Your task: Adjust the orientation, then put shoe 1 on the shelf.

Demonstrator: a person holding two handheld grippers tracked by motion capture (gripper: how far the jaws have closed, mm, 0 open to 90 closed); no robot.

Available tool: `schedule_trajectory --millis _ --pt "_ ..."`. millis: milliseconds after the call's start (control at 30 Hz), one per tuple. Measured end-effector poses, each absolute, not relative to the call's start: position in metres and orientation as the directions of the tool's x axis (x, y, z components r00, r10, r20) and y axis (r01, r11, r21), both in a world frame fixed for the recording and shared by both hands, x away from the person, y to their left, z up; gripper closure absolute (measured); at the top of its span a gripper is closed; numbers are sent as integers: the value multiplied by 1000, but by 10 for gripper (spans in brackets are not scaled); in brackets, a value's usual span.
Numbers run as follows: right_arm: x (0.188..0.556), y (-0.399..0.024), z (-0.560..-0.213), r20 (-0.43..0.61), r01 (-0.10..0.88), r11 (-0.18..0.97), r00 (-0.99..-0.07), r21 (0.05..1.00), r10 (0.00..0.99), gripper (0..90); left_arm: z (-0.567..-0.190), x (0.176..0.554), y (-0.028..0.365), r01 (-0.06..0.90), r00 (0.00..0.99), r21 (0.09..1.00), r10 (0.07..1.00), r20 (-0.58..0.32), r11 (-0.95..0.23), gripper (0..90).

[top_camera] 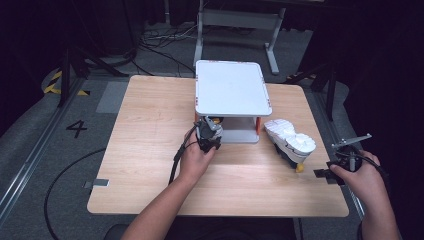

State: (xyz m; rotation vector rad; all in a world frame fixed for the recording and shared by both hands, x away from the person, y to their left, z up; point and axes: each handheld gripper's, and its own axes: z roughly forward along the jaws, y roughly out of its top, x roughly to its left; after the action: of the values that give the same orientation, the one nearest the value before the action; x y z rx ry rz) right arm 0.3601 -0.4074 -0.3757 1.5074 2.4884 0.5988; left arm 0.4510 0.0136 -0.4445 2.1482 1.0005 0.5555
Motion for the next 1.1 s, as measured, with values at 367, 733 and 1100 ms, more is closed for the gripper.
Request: schedule_trajectory --millis 367,733,1100 --pt "358 -410 -369 58 802 399 -470 445 881 322 -414 420 24 504 627 709 773 92 -493 452" --pt "363 -402 -369 45 792 417 -485 446 873 305 -354 384 63 627 572 597 816 82 -500 367" --pt "369 -395 -367 21 784 437 -496 440 868 218 -353 386 125 742 485 511 874 37 -434 265"
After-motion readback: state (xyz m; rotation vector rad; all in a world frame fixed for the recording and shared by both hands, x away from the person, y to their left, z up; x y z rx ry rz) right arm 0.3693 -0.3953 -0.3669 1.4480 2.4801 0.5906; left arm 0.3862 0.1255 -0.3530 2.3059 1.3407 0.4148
